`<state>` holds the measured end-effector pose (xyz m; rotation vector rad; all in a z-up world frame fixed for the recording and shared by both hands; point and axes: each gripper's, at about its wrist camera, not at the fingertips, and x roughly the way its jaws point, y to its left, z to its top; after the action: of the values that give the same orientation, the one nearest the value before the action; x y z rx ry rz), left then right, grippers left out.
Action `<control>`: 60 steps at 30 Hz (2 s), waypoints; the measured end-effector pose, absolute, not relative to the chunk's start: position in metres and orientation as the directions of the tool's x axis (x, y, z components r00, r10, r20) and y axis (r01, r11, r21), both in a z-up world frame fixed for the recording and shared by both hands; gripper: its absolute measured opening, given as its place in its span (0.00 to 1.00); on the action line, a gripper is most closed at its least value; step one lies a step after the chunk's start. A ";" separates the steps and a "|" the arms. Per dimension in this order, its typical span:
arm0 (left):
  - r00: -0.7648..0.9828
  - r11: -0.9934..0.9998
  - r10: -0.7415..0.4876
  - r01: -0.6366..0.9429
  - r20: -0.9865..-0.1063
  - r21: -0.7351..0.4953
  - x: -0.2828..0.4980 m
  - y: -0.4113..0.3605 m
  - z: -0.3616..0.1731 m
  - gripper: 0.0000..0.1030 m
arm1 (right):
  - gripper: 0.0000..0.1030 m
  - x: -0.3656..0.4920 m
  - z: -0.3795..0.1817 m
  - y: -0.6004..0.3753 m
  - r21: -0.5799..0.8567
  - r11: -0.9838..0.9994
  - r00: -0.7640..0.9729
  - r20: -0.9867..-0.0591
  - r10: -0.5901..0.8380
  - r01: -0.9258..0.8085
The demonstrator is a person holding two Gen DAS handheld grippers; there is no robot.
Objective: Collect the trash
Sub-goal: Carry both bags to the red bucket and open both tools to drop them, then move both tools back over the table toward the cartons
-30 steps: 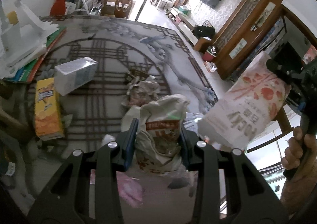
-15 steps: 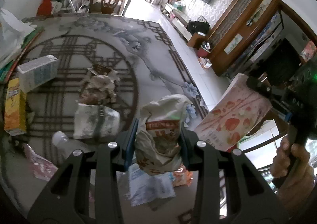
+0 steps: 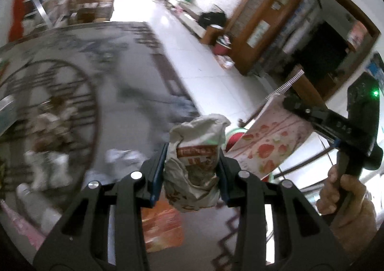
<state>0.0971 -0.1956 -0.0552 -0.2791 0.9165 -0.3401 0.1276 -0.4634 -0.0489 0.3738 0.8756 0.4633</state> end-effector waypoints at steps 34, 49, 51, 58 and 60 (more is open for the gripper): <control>0.433 0.832 -0.546 0.380 -0.717 -0.404 0.150 -0.325 -0.060 0.68 | 0.67 0.118 -0.095 -0.596 0.430 0.899 0.632 -0.721 0.284 0.087; 0.597 0.902 -0.408 0.146 -0.691 -0.407 0.107 -0.143 -0.046 0.74 | 0.76 0.122 -0.083 -0.449 0.418 0.902 0.546 -0.734 0.405 -0.107; 0.604 0.914 -0.363 0.083 -0.710 -0.396 0.100 -0.110 -0.055 0.73 | 0.76 0.120 -0.082 -0.428 0.415 0.901 0.534 -0.737 0.414 -0.125; 0.598 0.937 -0.072 -0.233 -0.798 -0.259 0.063 0.036 -0.089 0.73 | 0.77 0.106 -0.072 -0.353 0.423 0.889 0.508 -0.734 0.451 -0.177; 0.569 0.920 -0.006 -0.319 -0.822 -0.228 0.054 0.075 -0.101 0.74 | 0.78 0.104 -0.070 -0.337 0.447 0.877 0.505 -0.723 0.471 -0.179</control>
<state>0.0540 0.0747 -0.1006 -0.3739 0.9532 0.1887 0.1044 -0.3368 -0.0700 0.3354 0.9668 0.4010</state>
